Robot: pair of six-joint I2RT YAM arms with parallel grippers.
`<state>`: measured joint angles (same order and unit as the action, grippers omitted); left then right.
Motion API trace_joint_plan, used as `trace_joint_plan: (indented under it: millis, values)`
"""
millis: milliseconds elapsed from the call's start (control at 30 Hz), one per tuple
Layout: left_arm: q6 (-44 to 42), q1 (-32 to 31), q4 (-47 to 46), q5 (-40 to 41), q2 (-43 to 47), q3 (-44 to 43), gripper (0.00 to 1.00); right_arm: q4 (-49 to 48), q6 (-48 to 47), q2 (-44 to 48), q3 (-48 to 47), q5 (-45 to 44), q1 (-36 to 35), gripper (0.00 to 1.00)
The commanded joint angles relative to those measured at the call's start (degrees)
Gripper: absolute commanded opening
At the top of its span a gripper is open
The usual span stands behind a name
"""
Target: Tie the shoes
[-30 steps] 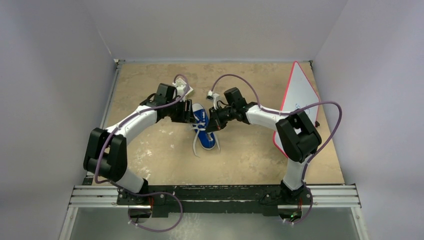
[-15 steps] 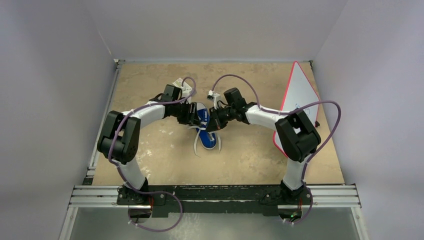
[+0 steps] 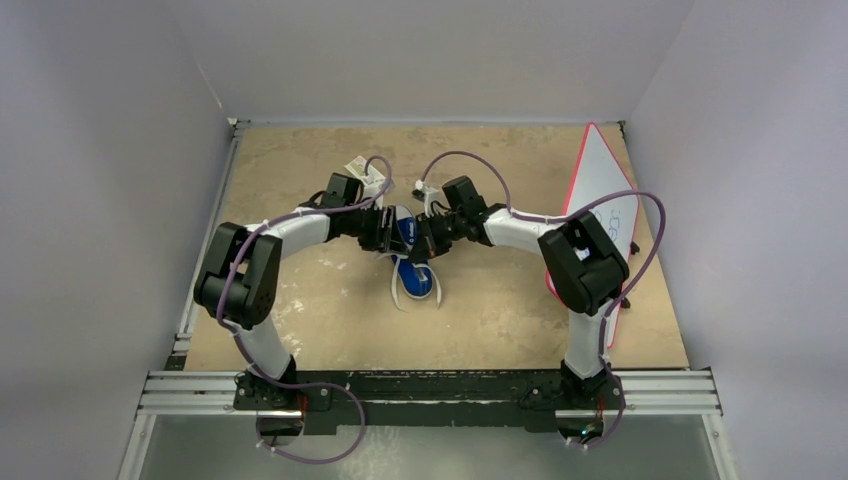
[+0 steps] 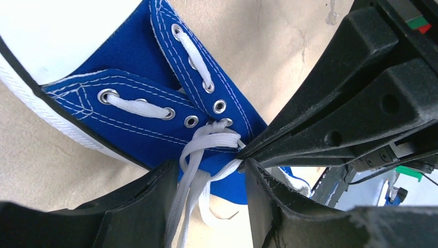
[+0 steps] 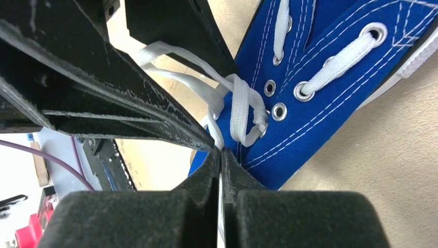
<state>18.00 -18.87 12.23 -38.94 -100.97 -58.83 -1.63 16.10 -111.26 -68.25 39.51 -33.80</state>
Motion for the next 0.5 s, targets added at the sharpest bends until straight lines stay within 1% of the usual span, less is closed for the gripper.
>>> trace_joint_plan:
  millis: [0, 67, 167, 367, 467]
  values:
    - [0.75, -0.02, -2.87, -3.53, 1.01, 0.64, 0.5, -4.19, 2.87, 1.31, -0.95, -1.8, -0.13, 0.0]
    - [0.32, -0.02, -2.41, -3.32, 0.97, 0.51, 0.49, -5.46, 3.62, 1.79, -0.27, -2.33, -0.14, 0.0]
    - [-0.34, -0.02, -1.44, -2.66, 0.9, 0.08, 0.41, -5.74, 3.97, 2.09, -0.13, -3.23, -0.16, 0.0]
    - [-0.64, -0.02, -0.94, -2.73, 0.52, -0.21, 0.32, -6.27, 4.37, 2.0, -0.19, -3.39, -0.11, 0.0]
    - [-0.6, -0.02, -0.7, -2.19, 0.28, -0.46, 0.21, -6.93, 4.54, 2.05, 0.16, -3.23, -0.13, 0.0]
